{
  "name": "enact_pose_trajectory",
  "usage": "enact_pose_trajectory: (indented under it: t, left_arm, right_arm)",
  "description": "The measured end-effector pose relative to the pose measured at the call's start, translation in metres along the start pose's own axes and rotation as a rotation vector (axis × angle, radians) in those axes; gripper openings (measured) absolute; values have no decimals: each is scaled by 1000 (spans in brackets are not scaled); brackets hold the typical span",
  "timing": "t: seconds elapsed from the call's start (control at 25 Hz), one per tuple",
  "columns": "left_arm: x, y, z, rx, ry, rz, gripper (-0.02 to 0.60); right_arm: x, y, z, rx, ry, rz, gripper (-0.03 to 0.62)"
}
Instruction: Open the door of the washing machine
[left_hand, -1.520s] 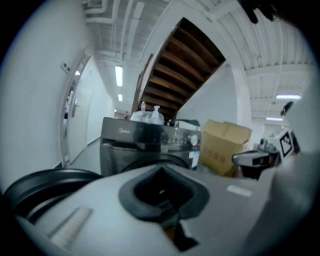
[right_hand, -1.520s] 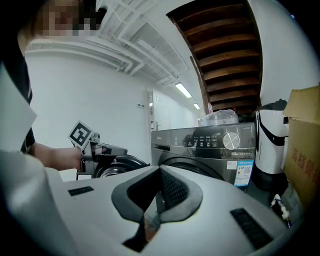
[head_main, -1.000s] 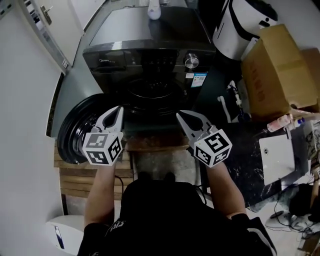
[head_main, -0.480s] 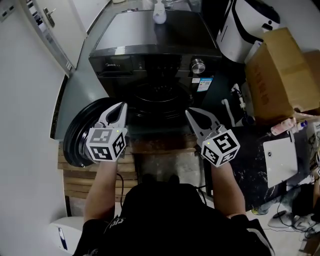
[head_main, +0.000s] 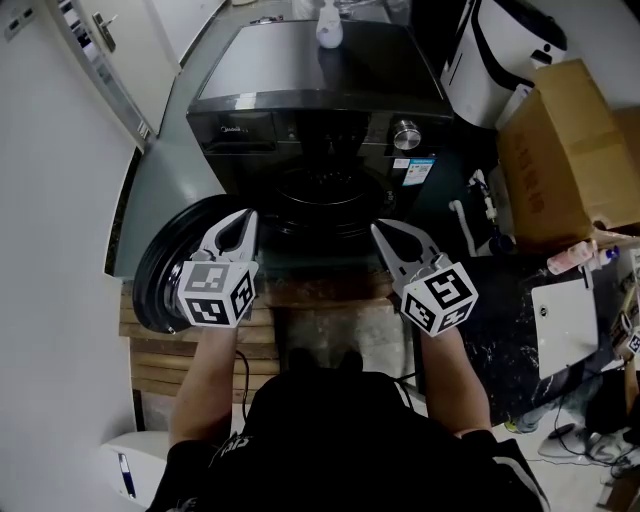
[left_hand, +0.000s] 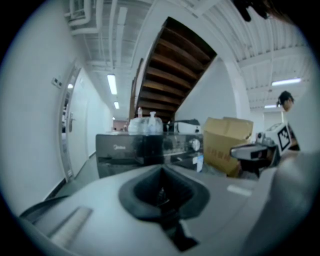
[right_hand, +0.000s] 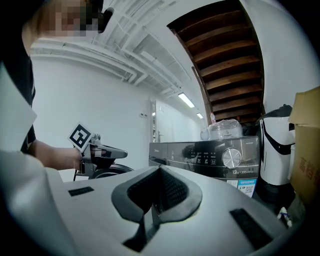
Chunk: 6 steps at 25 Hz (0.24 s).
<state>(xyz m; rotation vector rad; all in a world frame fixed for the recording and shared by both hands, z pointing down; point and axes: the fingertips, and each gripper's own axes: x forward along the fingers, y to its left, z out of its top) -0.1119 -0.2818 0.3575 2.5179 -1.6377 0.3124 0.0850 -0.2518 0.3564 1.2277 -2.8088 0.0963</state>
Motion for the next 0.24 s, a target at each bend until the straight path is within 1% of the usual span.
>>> enact_pose_trajectory:
  t: [0.24]
  left_arm:
    - [-4, 9, -3, 2, 4, 3, 8]
  right_arm:
    - [6, 5, 3, -13, 4, 1, -9]
